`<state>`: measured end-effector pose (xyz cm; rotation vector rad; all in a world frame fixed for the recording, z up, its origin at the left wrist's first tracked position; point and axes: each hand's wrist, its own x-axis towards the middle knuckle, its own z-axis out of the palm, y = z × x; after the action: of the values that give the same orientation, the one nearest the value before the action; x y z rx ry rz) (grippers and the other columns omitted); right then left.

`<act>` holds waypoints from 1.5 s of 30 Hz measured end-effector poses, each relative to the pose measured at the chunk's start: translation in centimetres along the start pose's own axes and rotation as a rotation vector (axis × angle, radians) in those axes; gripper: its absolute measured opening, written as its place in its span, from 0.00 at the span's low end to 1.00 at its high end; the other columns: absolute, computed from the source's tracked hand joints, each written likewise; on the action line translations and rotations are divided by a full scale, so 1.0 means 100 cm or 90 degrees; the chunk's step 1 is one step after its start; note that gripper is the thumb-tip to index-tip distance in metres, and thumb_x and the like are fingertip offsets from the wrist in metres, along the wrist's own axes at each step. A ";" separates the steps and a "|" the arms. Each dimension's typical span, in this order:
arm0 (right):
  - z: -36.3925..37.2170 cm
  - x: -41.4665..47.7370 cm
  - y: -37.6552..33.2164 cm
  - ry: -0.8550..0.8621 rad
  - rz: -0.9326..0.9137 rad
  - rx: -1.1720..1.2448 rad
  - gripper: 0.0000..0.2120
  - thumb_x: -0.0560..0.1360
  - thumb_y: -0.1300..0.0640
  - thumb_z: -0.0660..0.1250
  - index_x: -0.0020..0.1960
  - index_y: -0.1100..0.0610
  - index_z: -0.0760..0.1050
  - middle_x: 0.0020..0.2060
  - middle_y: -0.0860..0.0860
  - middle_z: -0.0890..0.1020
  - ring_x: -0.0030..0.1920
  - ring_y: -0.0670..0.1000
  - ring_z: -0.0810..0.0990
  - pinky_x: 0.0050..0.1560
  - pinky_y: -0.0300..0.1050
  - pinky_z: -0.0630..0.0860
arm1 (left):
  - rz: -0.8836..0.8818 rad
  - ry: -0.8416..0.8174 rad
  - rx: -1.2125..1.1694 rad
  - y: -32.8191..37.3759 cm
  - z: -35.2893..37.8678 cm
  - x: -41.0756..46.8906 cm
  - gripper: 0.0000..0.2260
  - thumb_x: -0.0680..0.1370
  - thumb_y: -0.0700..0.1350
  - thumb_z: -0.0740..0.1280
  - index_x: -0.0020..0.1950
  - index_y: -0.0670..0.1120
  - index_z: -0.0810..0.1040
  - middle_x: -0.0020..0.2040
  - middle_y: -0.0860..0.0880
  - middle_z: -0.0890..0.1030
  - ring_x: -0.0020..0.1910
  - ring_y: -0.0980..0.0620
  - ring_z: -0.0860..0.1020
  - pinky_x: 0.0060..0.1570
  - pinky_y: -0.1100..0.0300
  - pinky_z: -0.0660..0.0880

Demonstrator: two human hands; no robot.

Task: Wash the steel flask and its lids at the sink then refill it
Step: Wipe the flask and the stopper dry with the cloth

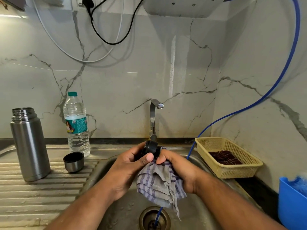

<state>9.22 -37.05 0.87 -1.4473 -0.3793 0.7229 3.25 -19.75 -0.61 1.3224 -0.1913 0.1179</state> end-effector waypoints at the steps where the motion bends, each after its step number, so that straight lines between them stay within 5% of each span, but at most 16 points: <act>1: -0.001 0.000 -0.001 -0.004 -0.004 -0.018 0.26 0.67 0.56 0.69 0.62 0.64 0.79 0.53 0.65 0.84 0.49 0.59 0.83 0.55 0.51 0.80 | 0.005 0.004 -0.021 0.001 0.000 0.002 0.21 0.76 0.39 0.71 0.69 0.43 0.78 0.62 0.40 0.83 0.64 0.41 0.81 0.67 0.44 0.74; 5: -0.013 0.003 -0.002 0.145 -0.071 -0.146 0.10 0.75 0.60 0.71 0.56 0.57 0.79 0.45 0.57 0.88 0.43 0.54 0.87 0.49 0.50 0.82 | 0.074 0.104 -0.131 0.007 -0.009 0.010 0.20 0.77 0.43 0.68 0.68 0.40 0.76 0.63 0.38 0.82 0.64 0.42 0.81 0.69 0.47 0.74; 8: -0.027 0.006 -0.004 0.235 -0.155 -0.150 0.20 0.71 0.55 0.79 0.61 0.54 0.77 0.49 0.55 0.88 0.47 0.53 0.88 0.51 0.51 0.84 | 0.063 0.153 -0.059 0.012 -0.016 0.008 0.20 0.75 0.43 0.70 0.67 0.42 0.77 0.59 0.41 0.85 0.61 0.44 0.82 0.65 0.50 0.74; 12: -0.014 -0.002 -0.018 0.243 -0.394 -0.140 0.23 0.68 0.47 0.79 0.61 0.51 0.80 0.52 0.50 0.88 0.54 0.51 0.87 0.57 0.49 0.82 | -0.019 0.120 0.038 0.007 -0.004 0.003 0.20 0.75 0.57 0.69 0.62 0.48 0.83 0.56 0.42 0.85 0.49 0.48 0.77 0.43 0.55 0.67; 16: 0.017 -0.006 -0.002 0.204 -0.614 -0.445 0.23 0.76 0.36 0.70 0.69 0.39 0.75 0.61 0.43 0.77 0.63 0.43 0.77 0.64 0.39 0.74 | -0.052 0.120 -0.017 -0.007 0.019 0.005 0.21 0.86 0.55 0.54 0.61 0.45 0.83 0.55 0.40 0.86 0.45 0.48 0.84 0.40 0.56 0.77; 18: 0.027 -0.007 0.007 0.212 -0.692 -0.678 0.21 0.78 0.34 0.63 0.69 0.36 0.74 0.61 0.45 0.70 0.67 0.45 0.69 0.65 0.36 0.69 | -0.014 0.146 -0.044 -0.011 0.025 0.001 0.14 0.84 0.45 0.57 0.58 0.45 0.81 0.48 0.44 0.88 0.41 0.50 0.86 0.34 0.58 0.80; 20: 0.032 -0.006 0.007 0.238 -0.740 -0.742 0.16 0.81 0.36 0.59 0.65 0.37 0.76 0.60 0.45 0.70 0.66 0.46 0.67 0.63 0.38 0.68 | 0.045 0.168 -0.016 -0.010 0.028 -0.001 0.10 0.78 0.44 0.63 0.56 0.47 0.80 0.44 0.48 0.88 0.43 0.52 0.86 0.37 0.59 0.81; 24: 0.034 0.003 0.001 0.297 -0.577 -0.435 0.16 0.81 0.34 0.56 0.60 0.37 0.77 0.55 0.40 0.74 0.61 0.39 0.74 0.60 0.38 0.72 | 0.021 0.221 0.124 -0.007 0.029 0.003 0.15 0.86 0.48 0.55 0.52 0.49 0.81 0.37 0.54 0.87 0.37 0.58 0.85 0.33 0.65 0.78; 28: 0.032 -0.002 0.015 0.256 -0.694 -0.680 0.13 0.81 0.38 0.62 0.63 0.39 0.76 0.58 0.43 0.71 0.64 0.44 0.71 0.57 0.40 0.74 | -0.071 0.277 0.058 -0.007 0.022 0.001 0.17 0.86 0.50 0.56 0.56 0.42 0.82 0.42 0.41 0.86 0.41 0.41 0.83 0.29 0.56 0.76; 30: 0.026 -0.006 0.013 0.204 -0.781 -0.769 0.13 0.80 0.40 0.66 0.63 0.41 0.77 0.60 0.48 0.71 0.65 0.48 0.70 0.56 0.43 0.75 | -0.098 0.284 -0.001 -0.006 0.016 0.000 0.18 0.86 0.50 0.55 0.54 0.42 0.82 0.41 0.40 0.86 0.45 0.39 0.83 0.34 0.52 0.78; 32: 0.020 0.000 0.012 0.187 -0.812 -0.717 0.14 0.80 0.41 0.67 0.62 0.45 0.79 0.60 0.49 0.73 0.64 0.50 0.72 0.58 0.43 0.74 | -0.049 0.246 0.039 -0.005 0.015 0.002 0.16 0.86 0.47 0.56 0.52 0.44 0.82 0.40 0.42 0.86 0.42 0.46 0.84 0.34 0.55 0.78; 34: 0.018 0.008 0.012 0.221 -0.719 -0.469 0.14 0.80 0.41 0.65 0.59 0.47 0.81 0.57 0.48 0.77 0.61 0.50 0.78 0.60 0.47 0.76 | -0.003 0.228 0.117 0.000 0.021 0.002 0.13 0.87 0.47 0.56 0.52 0.52 0.81 0.38 0.50 0.86 0.34 0.58 0.83 0.30 0.65 0.75; 36: 0.021 0.012 0.011 0.263 -0.623 -0.341 0.15 0.79 0.39 0.64 0.58 0.47 0.81 0.53 0.46 0.81 0.57 0.48 0.81 0.59 0.52 0.79 | 0.032 0.212 0.180 -0.001 0.023 0.004 0.12 0.87 0.50 0.54 0.56 0.57 0.77 0.42 0.55 0.84 0.38 0.62 0.82 0.35 0.67 0.75; 38: 0.023 0.007 0.015 0.285 -0.690 -0.452 0.13 0.79 0.42 0.66 0.59 0.47 0.80 0.55 0.44 0.79 0.57 0.45 0.80 0.57 0.43 0.78 | 0.035 0.207 0.167 -0.001 0.023 0.004 0.09 0.86 0.49 0.58 0.59 0.55 0.77 0.44 0.53 0.85 0.43 0.59 0.83 0.42 0.62 0.77; 41: 0.028 0.002 0.018 0.238 -0.811 -0.723 0.15 0.79 0.42 0.69 0.62 0.46 0.78 0.59 0.48 0.73 0.61 0.45 0.74 0.57 0.36 0.73 | 0.047 0.229 0.095 -0.002 0.015 0.001 0.08 0.84 0.41 0.60 0.52 0.48 0.79 0.39 0.52 0.85 0.39 0.59 0.83 0.36 0.66 0.78; 45: 0.028 0.010 0.014 0.336 -0.727 -0.453 0.13 0.81 0.44 0.66 0.59 0.50 0.80 0.54 0.45 0.78 0.56 0.43 0.79 0.54 0.36 0.74 | 0.059 0.227 0.126 0.001 0.018 0.004 0.12 0.87 0.45 0.55 0.56 0.49 0.79 0.45 0.51 0.87 0.47 0.58 0.85 0.40 0.69 0.77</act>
<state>7.83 -34.31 -0.32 -1.6694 -0.9755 -0.7755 3.48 -21.47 -0.01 1.4653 0.0646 0.4564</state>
